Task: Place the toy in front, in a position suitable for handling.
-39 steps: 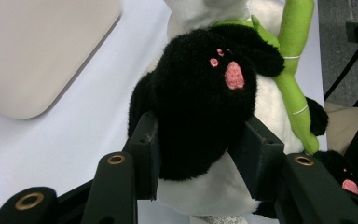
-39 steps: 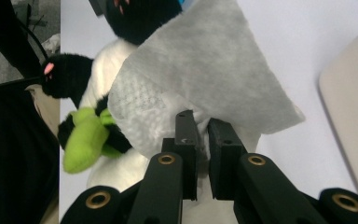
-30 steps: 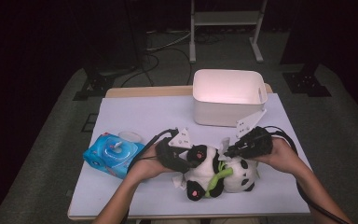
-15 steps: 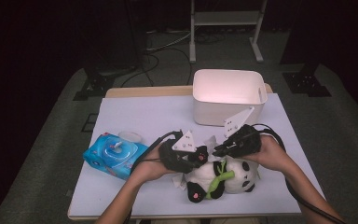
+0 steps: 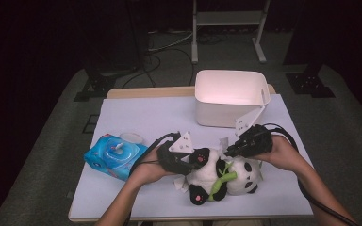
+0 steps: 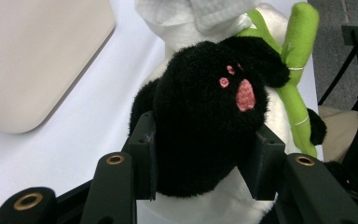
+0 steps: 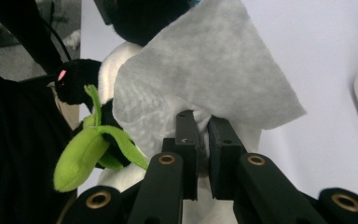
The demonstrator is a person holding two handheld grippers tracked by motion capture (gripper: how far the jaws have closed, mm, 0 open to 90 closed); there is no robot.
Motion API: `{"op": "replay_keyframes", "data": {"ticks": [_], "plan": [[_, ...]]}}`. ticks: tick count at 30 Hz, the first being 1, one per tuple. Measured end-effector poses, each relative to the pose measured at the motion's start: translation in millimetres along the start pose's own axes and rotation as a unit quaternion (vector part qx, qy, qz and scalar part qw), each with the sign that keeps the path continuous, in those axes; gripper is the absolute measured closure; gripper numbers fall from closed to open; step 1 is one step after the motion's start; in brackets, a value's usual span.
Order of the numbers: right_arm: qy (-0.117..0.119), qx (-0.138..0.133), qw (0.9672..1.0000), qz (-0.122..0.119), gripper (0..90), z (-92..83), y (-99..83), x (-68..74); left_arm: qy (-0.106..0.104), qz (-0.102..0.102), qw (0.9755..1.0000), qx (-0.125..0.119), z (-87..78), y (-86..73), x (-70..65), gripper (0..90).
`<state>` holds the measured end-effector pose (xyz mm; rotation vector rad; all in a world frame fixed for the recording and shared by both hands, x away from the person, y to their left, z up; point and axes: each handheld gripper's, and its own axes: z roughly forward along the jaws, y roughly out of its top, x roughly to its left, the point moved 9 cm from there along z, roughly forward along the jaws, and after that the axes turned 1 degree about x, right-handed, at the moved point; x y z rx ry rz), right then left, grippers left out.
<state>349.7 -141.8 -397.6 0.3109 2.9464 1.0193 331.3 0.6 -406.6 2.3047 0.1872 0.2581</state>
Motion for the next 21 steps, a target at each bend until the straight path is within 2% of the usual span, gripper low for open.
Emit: {"op": "replay_keyframes", "data": {"ticks": [3,8,11,16,21], "plan": [[0.003,-0.002,1.0000,0.001,83.5,2.0,-2.1,1.6,0.003,0.002,1.0000,0.005,-0.1,1.3,2.5,54.2],[0.014,-0.002,0.9999,0.001,84.0,4.6,-3.0,7.9,0.003,-0.015,0.9999,-0.001,-0.4,1.2,9.8,54.4],[0.015,0.001,0.9999,0.002,84.1,7.4,-3.5,10.3,0.004,-0.023,0.9997,-0.006,0.8,0.4,9.9,54.1],[0.007,0.006,0.9999,-0.008,84.2,7.3,2.9,9.1,0.005,-0.003,1.0000,-0.007,0.5,0.5,3.9,54.5],[0.010,-0.001,0.9998,-0.017,84.1,11.0,16.0,10.2,0.001,0.003,1.0000,-0.007,-0.3,0.8,0.6,54.4]]}}
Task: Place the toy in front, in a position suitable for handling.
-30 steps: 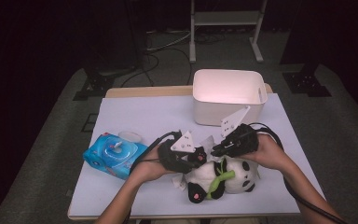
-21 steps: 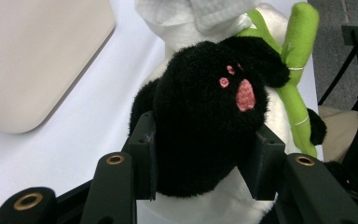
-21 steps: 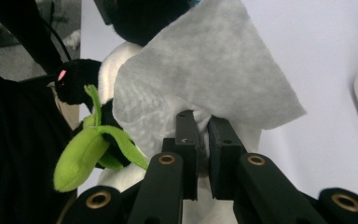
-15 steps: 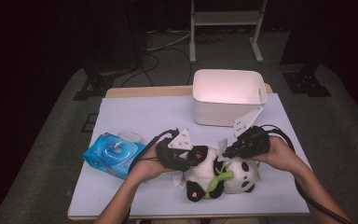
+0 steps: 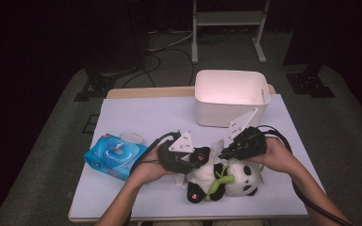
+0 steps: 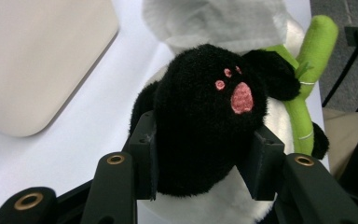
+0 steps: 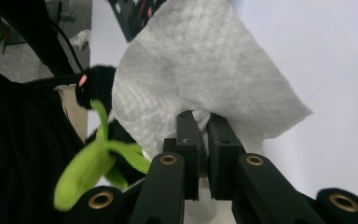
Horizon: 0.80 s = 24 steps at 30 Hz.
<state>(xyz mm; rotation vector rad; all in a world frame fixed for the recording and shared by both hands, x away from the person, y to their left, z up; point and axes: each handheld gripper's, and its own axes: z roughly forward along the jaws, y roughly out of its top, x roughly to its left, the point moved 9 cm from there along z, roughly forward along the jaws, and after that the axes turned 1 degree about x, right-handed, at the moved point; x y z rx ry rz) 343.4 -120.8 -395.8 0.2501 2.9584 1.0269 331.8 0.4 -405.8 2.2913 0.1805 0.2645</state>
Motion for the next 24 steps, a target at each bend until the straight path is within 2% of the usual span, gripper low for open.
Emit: {"op": "replay_keyframes", "data": {"ticks": [6,10,14,18,21,24], "plan": [[0.008,-0.009,0.9999,-0.010,84.1,9.6,15.5,2.2,-0.001,0.003,1.0000,0.003,1.0,-0.3,-0.8,54.2],[0.009,0.000,0.9999,-0.010,84.0,7.9,15.8,2.0,-0.008,-0.009,0.9999,-0.005,-0.3,-2.5,-0.6,54.3],[-0.006,0.005,1.0000,-0.002,83.9,-2.9,6.5,-3.4,-0.009,-0.013,0.9999,-0.006,-0.5,-3.3,0.4,54.3],[-0.019,0.019,0.9995,0.015,83.9,-14.2,-15.2,-8.6,-0.012,-0.014,0.9998,-0.004,-2.1,-4.4,0.0,54.4],[-0.020,-0.001,0.9994,0.029,83.9,-26.7,-27.0,-10.7,-0.012,-0.014,0.9998,-0.003,-1.8,-4.1,-0.2,54.4],[-0.025,-0.006,0.9988,0.042,83.8,-37.0,-37.2,-11.5,-0.012,-0.014,0.9998,-0.001,-1.5,-3.6,0.1,54.3]]}}
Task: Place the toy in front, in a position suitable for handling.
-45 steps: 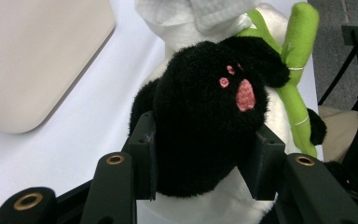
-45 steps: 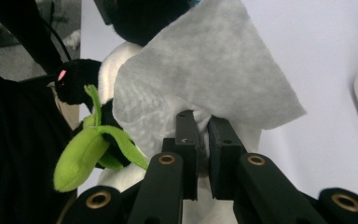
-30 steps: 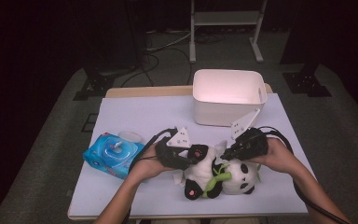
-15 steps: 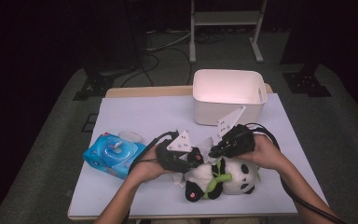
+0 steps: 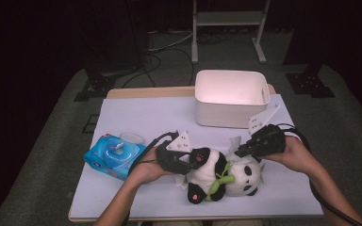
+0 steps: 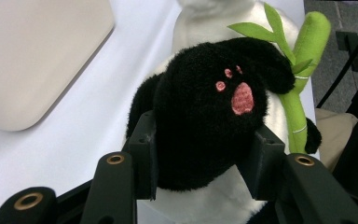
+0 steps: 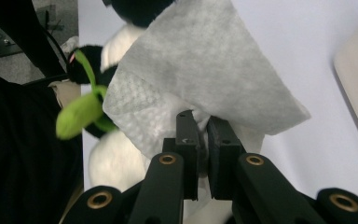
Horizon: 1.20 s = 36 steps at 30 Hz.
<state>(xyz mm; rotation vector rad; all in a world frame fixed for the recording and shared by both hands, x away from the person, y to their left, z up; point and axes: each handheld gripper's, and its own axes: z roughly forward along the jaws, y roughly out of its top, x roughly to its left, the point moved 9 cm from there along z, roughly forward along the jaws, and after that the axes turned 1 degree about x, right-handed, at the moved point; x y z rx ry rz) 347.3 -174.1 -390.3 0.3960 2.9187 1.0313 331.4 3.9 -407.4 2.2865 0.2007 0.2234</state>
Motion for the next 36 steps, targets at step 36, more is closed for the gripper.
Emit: {"op": "replay_keyframes", "data": {"ticks": [36], "plan": [[0.003,-0.046,0.9961,0.075,83.4,-16.7,-71.0,-7.7,-0.003,-0.003,1.0000,0.006,0.5,-0.6,0.0,53.0]]}}
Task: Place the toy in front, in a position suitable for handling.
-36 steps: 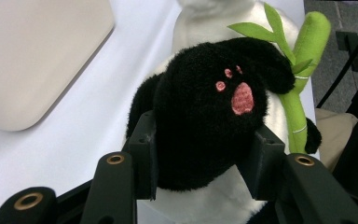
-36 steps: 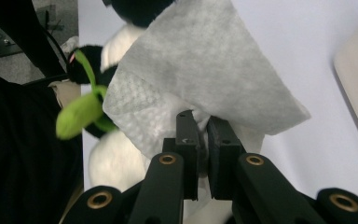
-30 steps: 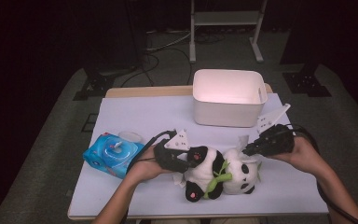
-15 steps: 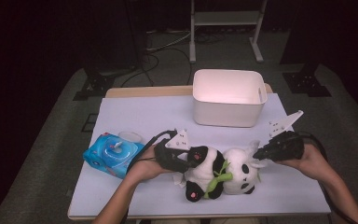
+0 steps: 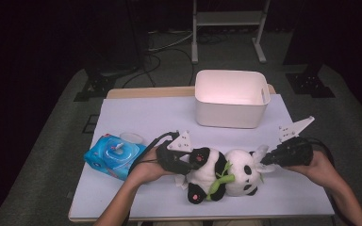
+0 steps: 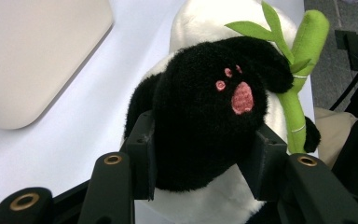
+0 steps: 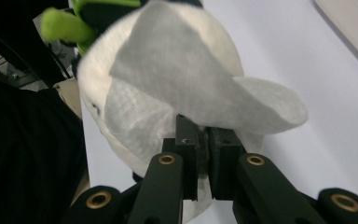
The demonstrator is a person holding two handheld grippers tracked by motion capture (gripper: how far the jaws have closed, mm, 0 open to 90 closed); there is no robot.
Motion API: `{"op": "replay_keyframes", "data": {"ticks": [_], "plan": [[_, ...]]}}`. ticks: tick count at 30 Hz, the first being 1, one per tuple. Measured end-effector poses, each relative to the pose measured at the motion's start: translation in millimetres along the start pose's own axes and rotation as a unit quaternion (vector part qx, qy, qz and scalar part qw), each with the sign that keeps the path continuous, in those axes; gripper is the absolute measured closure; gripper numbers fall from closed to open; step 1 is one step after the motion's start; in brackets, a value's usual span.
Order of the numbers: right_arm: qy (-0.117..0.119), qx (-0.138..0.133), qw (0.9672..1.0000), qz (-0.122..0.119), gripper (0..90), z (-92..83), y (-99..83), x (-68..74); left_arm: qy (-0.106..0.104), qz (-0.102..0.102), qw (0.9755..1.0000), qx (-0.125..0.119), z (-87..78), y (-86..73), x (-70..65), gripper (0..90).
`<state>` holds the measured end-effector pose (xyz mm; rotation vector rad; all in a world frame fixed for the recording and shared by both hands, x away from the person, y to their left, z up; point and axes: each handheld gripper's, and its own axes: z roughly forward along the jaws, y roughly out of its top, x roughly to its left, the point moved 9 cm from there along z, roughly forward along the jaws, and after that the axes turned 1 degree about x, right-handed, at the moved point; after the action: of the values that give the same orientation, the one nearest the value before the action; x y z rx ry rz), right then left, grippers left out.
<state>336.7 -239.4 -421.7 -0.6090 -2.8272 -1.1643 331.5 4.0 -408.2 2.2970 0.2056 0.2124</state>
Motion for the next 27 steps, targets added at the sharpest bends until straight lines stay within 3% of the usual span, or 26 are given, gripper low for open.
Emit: {"op": "replay_keyframes", "data": {"ticks": [8,13,17,23,27], "plan": [[0.009,-0.006,0.9995,-0.030,83.3,8.4,35.2,4.9,-0.005,0.004,1.0000,-0.003,-1.0,-0.8,-2.5,52.9],[0.025,-0.005,0.9987,-0.045,83.4,22.9,53.4,11.2,-0.007,0.003,1.0000,-0.002,-1.0,-0.5,-3.0,51.2],[0.029,0.006,0.9980,-0.056,83.6,35.0,56.4,17.7,-0.009,0.000,1.0000,0.001,-1.3,0.0,-3.4,47.0],[0.026,0.009,0.9980,-0.057,83.6,35.1,53.2,21.7,-0.021,-0.004,0.9998,0.001,-2.6,5.6,-7.2,39.5],[0.028,0.005,0.9979,-0.058,83.7,34.7,51.1,23.2,-0.025,-0.002,0.9997,-0.003,-6.4,12.6,-9.7,39.2]]}}
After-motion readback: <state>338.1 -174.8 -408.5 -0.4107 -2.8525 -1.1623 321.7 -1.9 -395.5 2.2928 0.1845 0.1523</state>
